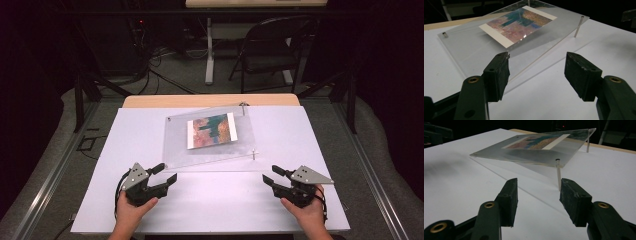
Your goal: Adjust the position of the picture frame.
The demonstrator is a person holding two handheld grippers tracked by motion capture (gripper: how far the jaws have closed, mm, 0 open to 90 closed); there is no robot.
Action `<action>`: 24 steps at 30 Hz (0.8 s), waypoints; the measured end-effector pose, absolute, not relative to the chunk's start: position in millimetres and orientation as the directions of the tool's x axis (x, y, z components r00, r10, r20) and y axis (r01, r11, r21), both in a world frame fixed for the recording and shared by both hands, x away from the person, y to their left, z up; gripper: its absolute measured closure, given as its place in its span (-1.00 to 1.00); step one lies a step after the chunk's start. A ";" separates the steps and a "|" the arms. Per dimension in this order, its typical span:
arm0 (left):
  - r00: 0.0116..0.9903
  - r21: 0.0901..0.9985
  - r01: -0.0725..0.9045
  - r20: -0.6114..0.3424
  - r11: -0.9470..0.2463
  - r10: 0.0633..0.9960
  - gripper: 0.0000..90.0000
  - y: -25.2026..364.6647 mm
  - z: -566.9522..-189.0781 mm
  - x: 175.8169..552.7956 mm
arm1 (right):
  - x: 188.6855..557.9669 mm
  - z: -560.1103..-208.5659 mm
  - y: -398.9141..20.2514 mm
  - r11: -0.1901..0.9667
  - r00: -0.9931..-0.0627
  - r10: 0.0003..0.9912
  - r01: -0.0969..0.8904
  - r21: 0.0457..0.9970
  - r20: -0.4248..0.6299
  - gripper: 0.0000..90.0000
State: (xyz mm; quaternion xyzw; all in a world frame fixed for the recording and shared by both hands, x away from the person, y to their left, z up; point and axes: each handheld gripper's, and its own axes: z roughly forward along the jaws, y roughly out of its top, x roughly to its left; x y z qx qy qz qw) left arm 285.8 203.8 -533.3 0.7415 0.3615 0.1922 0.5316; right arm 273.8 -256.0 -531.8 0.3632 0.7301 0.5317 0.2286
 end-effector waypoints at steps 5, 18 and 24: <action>0.684 0.933 0.324 -0.118 -0.155 0.720 -0.21 203.3 -532.5 285.3 | 274.0 -531.5 -257.8 0.174 -0.617 0.785 0.303 0.937 0.053 0.15; 0.679 0.931 0.325 -0.107 -0.167 0.726 -0.22 203.0 -535.1 288.0 | 277.4 -535.2 -258.2 0.183 -0.612 0.787 0.345 0.921 0.073 0.15; 0.655 0.911 0.369 -0.114 -0.184 0.747 -0.17 199.9 -533.2 292.2 | 277.2 -531.3 -253.2 0.219 -0.611 0.790 0.352 0.910 0.047 0.14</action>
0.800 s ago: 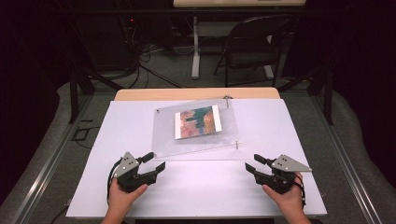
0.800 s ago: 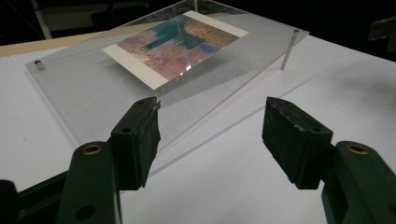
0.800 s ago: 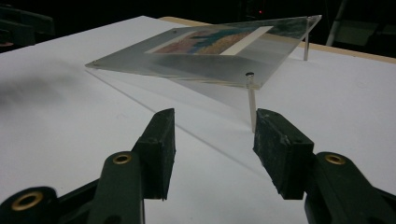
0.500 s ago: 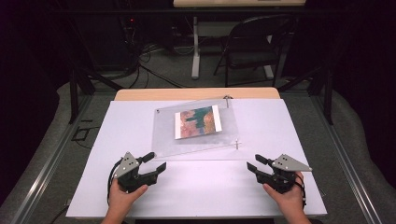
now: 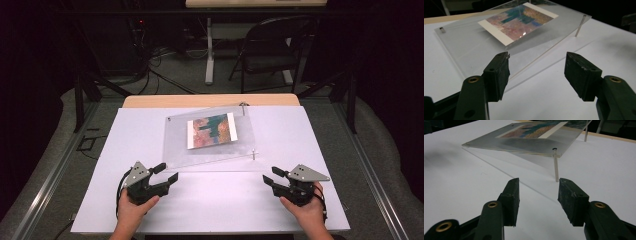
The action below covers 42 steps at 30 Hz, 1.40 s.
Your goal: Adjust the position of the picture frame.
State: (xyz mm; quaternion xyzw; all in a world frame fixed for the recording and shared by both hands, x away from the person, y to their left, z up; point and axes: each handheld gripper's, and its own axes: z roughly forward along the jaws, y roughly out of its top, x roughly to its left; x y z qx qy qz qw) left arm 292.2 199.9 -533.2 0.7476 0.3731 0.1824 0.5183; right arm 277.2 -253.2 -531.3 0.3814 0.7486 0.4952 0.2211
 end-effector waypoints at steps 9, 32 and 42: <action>0.679 0.894 0.396 -0.131 -0.210 0.723 -0.12 188.3 -525.4 303.9 | 287.4 -522.4 -254.8 0.197 -0.581 0.810 0.398 0.896 0.080 0.25; 0.651 0.892 0.419 -0.166 -0.169 0.740 0.20 160.4 -517.7 346.0 | 343.7 -506.1 -235.5 0.228 -0.598 0.801 0.347 0.910 0.028 0.42; 0.651 0.889 0.426 -0.170 -0.170 0.740 0.46 152.7 -525.1 342.3 | 338.9 -519.6 -238.2 0.233 -0.576 0.817 0.359 0.904 0.019 0.56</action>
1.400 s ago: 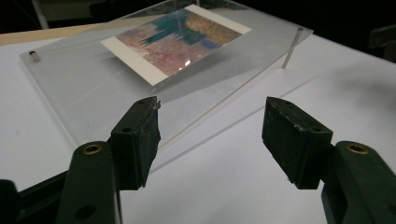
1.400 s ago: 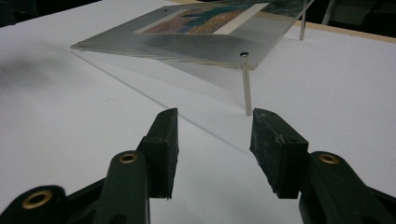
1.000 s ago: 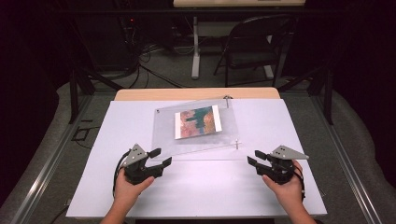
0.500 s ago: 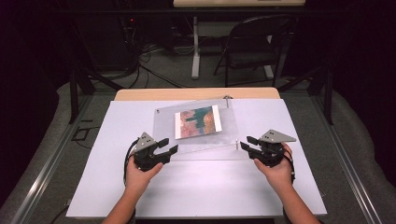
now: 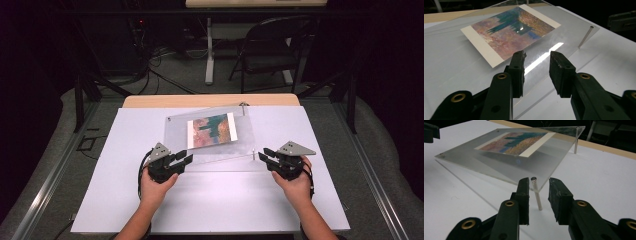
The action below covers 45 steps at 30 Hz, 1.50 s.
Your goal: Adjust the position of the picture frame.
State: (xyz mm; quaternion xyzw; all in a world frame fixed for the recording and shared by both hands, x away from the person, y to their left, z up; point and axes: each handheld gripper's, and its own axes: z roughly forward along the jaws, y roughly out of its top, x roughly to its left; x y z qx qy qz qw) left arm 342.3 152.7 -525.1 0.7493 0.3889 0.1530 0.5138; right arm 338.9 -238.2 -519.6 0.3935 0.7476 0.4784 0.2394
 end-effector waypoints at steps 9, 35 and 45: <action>0.680 0.883 0.422 -0.159 -0.204 0.716 0.64 145.4 -533.6 335.6 | 333.4 -525.7 -238.3 0.260 -0.593 0.805 0.369 0.892 0.011 0.65; 0.697 0.830 0.496 -0.206 -0.255 0.687 1.00 137.6 -544.1 332.3 | 371.3 -559.6 -218.6 0.334 -0.584 0.812 0.437 0.835 -0.019 0.57; 0.679 0.812 0.525 -0.218 -0.256 0.702 1.00 139.3 -546.0 332.9 | 382.8 -565.3 -204.5 0.355 -0.585 0.810 0.443 0.823 -0.034 0.71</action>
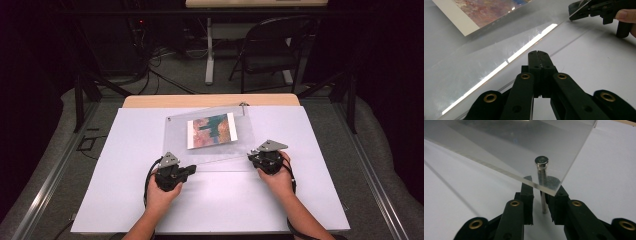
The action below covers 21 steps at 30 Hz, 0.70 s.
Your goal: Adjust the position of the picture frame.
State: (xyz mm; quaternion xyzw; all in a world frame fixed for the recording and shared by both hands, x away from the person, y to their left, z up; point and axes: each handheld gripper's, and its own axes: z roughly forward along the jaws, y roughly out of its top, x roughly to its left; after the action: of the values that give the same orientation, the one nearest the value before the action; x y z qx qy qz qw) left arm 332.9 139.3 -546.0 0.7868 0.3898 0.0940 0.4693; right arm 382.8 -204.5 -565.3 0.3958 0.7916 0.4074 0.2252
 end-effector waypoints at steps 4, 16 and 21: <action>0.678 0.807 0.530 -0.219 -0.260 0.702 1.00 138.4 -547.1 333.3 | 383.9 -565.6 -205.5 0.353 -0.584 0.811 0.449 0.821 -0.029 0.77; 0.674 0.804 0.536 -0.223 -0.259 0.704 1.00 138.2 -548.9 333.9 | 386.6 -565.2 -210.0 0.311 -0.586 0.810 0.475 0.823 0.031 0.79; 0.669 0.801 0.540 -0.224 -0.257 0.708 1.00 141.0 -549.2 335.5 | 384.7 -561.7 -209.5 0.313 -0.587 0.809 0.473 0.823 0.031 0.80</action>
State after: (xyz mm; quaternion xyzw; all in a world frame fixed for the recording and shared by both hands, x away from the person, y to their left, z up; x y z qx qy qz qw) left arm 335.5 141.0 -549.2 0.7875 0.3963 0.0908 0.4631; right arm 384.7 -209.5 -561.7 0.4082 0.7853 0.4208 0.1992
